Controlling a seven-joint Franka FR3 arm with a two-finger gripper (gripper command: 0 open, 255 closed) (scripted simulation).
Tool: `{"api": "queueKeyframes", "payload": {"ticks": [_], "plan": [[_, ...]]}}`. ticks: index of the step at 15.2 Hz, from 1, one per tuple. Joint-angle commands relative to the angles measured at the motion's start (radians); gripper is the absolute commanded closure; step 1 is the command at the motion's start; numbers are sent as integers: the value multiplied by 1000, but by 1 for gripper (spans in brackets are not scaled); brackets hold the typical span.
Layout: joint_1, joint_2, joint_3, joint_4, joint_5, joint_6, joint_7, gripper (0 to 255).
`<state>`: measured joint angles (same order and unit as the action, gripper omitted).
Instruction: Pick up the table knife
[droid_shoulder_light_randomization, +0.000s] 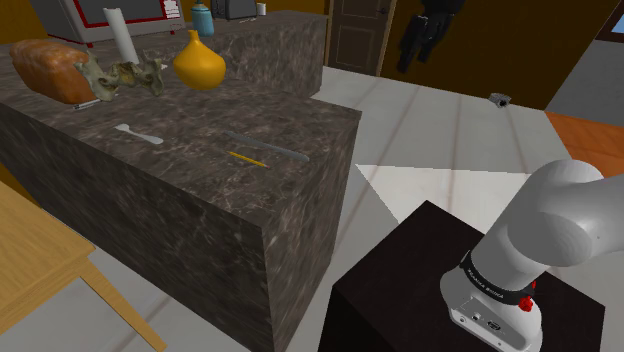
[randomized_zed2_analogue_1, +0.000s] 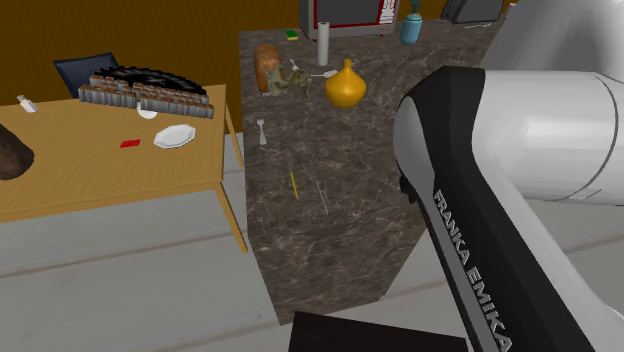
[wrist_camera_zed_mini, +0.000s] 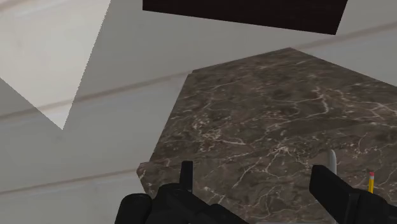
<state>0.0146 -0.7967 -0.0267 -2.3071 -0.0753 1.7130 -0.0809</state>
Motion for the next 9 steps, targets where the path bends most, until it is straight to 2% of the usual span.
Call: {"api": "queueKeyframes", "payload": {"ticks": [1,9], "plan": [[0,0,0,0,0,0,0,0],[58,262,75,89,47,94,37,0]]}}
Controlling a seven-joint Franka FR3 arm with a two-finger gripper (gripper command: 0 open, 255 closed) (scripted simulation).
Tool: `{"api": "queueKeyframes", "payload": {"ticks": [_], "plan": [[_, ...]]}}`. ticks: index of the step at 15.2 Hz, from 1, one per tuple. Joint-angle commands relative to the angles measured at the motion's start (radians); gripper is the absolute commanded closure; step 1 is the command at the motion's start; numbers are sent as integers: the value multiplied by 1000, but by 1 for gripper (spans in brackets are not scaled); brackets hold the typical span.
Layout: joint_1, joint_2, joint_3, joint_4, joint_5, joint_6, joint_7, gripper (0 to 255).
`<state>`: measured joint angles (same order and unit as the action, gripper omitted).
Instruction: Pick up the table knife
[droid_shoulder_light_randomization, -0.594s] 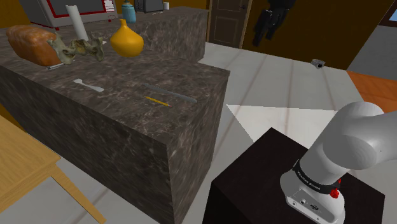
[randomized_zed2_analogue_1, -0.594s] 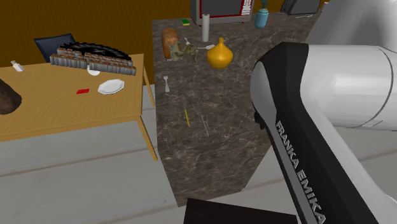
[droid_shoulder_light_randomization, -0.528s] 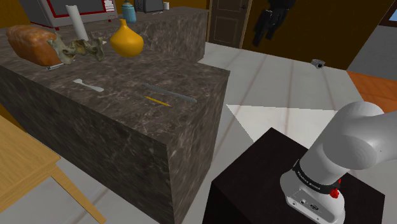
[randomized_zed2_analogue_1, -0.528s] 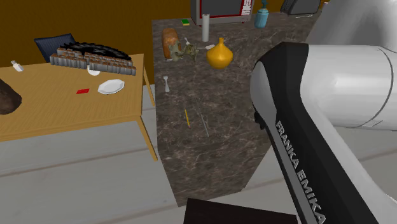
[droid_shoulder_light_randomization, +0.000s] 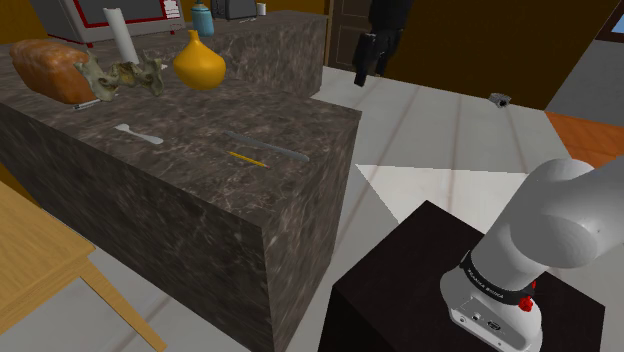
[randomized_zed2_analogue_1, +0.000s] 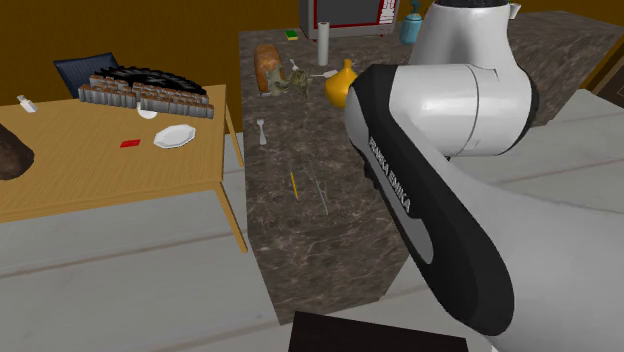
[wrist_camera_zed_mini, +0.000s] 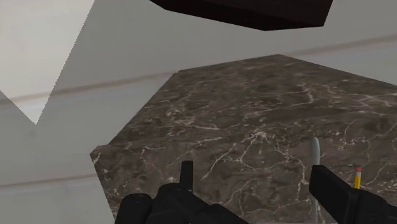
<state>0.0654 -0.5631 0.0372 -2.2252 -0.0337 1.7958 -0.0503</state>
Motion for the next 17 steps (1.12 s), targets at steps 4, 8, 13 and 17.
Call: {"api": "queueKeyframes", "payload": {"ticks": [4,8,13,17], "plan": [[33,165,47,73,21,44,22,0],[57,305,83,152,29,66,39,0],[87,483,124,272,27,77,61,0],[116,629,154,384,18,72,79,0]]}}
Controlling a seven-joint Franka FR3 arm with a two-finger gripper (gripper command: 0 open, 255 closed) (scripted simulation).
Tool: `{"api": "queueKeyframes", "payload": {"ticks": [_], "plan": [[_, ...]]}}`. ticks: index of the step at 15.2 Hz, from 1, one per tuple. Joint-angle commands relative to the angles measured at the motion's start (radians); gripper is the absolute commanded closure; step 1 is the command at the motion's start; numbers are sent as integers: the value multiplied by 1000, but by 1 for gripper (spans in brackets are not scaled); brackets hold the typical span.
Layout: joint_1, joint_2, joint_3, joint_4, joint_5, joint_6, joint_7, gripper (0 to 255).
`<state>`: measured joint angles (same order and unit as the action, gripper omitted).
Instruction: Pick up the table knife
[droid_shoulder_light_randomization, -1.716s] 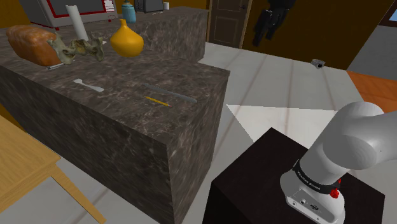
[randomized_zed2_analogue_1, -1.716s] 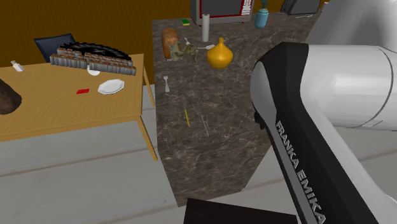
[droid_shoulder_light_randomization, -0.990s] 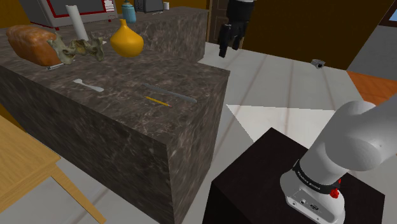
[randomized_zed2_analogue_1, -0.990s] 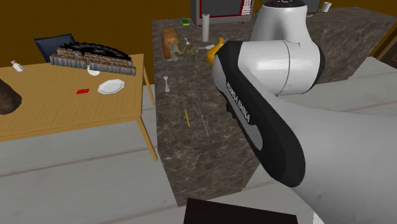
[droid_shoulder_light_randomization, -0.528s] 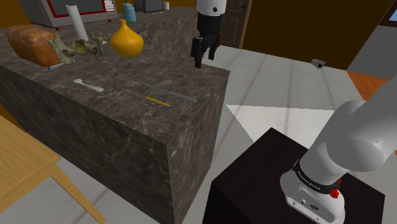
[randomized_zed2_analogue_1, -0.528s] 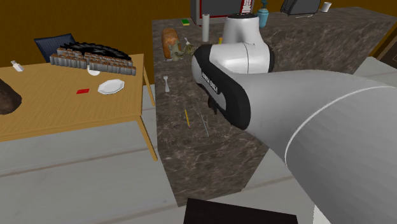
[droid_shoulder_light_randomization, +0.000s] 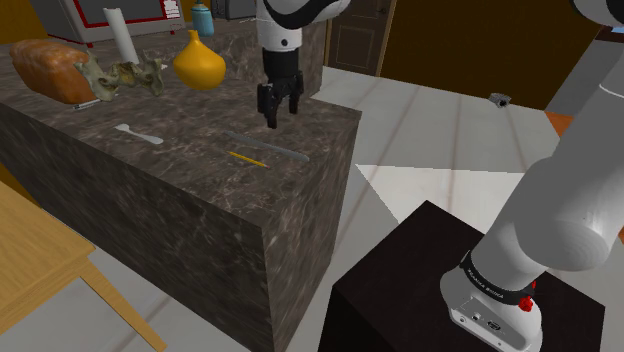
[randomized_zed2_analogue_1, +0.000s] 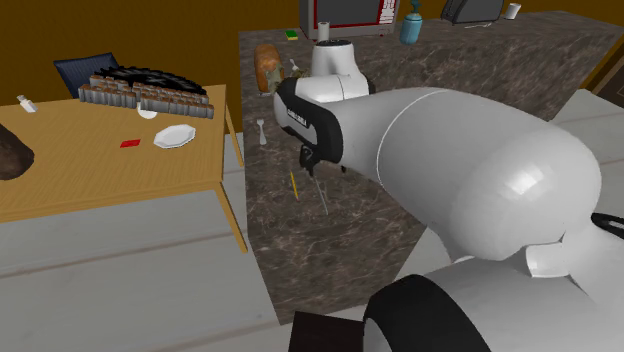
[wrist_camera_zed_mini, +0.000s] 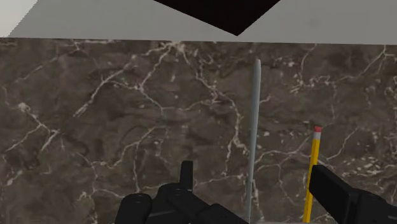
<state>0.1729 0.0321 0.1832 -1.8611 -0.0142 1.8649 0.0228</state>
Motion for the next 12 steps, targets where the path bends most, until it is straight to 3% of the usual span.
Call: {"api": "queueKeyframes", "payload": {"ticks": [1,11,12], "plan": [[16,70,15,51,-5,-1,10,0],[22,117,18,-3,-13,93,17,0],[22,114,17,-6,-12,94,16,255]]}}
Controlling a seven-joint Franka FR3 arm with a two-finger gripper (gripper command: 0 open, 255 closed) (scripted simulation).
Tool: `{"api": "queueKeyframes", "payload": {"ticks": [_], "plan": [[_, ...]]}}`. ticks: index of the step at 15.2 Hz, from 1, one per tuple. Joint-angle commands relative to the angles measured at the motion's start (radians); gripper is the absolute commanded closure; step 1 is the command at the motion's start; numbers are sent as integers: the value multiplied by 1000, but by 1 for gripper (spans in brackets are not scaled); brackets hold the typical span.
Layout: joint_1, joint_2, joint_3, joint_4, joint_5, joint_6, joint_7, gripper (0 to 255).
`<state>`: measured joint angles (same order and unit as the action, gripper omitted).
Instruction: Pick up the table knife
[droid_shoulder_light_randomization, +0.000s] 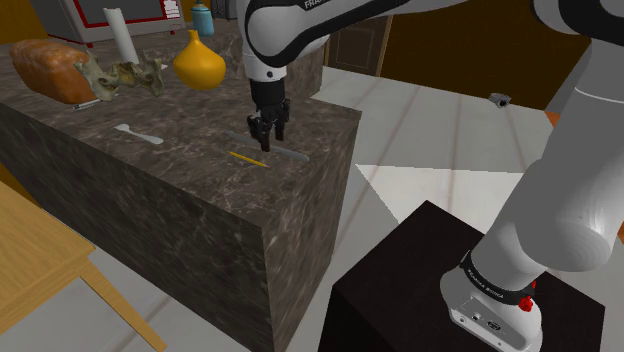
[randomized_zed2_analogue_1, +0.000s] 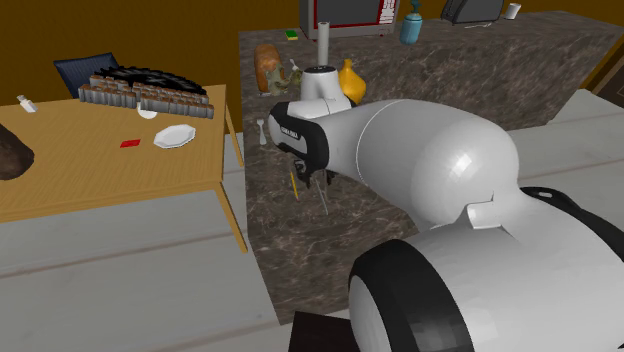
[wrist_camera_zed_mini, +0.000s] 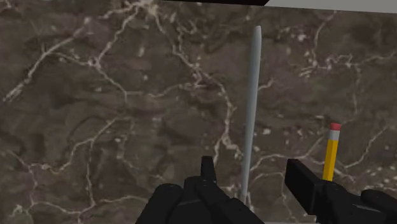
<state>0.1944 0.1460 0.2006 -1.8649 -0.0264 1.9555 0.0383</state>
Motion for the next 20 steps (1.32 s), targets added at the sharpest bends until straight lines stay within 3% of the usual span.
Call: {"api": "queueKeyframes", "payload": {"ticks": [1,9,20], "plan": [[0,0,0,-3,0,3,0,255],[1,3,0,1,-1,2,1,255],[0,-26,1,113,6,-138,-3,255]]}}
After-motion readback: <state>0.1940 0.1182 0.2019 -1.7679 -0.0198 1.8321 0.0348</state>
